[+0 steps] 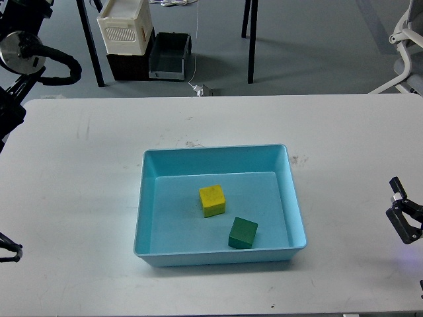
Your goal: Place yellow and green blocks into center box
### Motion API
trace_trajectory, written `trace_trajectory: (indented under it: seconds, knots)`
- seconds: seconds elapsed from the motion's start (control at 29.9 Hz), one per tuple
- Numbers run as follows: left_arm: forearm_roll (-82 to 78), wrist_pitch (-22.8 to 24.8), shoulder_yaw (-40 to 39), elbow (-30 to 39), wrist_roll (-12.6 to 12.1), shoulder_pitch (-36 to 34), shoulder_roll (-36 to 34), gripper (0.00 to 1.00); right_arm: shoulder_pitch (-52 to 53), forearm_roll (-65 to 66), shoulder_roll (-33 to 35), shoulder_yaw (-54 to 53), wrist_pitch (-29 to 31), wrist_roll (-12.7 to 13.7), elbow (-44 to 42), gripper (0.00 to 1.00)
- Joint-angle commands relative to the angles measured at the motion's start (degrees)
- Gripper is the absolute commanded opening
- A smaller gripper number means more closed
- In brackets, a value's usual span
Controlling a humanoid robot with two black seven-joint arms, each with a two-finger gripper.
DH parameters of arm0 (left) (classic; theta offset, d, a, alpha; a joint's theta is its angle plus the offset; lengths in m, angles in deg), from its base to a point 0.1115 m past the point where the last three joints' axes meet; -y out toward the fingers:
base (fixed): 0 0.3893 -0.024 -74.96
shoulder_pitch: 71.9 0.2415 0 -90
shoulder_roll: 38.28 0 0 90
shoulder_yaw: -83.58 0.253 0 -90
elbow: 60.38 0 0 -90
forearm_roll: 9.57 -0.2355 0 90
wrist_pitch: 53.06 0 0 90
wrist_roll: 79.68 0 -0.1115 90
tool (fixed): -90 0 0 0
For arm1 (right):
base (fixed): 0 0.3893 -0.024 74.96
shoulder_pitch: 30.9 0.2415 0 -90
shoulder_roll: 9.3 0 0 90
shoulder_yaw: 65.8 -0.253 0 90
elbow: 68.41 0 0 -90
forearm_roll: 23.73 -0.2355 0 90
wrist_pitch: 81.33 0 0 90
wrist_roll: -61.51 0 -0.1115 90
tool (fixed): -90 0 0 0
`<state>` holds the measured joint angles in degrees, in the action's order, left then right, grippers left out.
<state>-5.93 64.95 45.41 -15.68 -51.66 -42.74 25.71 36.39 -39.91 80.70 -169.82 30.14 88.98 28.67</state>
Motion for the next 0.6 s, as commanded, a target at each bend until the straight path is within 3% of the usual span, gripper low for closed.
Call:
trace_trajectory:
  seconds: [0.0, 0.23, 0.57]
  knots:
    - [0.0, 0.0, -11.8, 1.3, 0.0, 8.3, 0.5, 1.0, 0.4, 0.0, 0.0, -0.6, -0.1, 0.0, 0.0, 1.0]
    - [0.6, 0.0, -22.0, 8.8, 0.0, 22.7, 1.5, 1.0, 1.9, 0.0, 0.4, -1.9, -0.4, 0.0, 0.0, 1.0]
    - [4.6, 0.0, -34.0, 26.0, 0.0, 49.4, 2.9, 1.0, 2.2, 0.0, 2.6, -3.1, -0.5, 0.0, 0.4, 1.0]
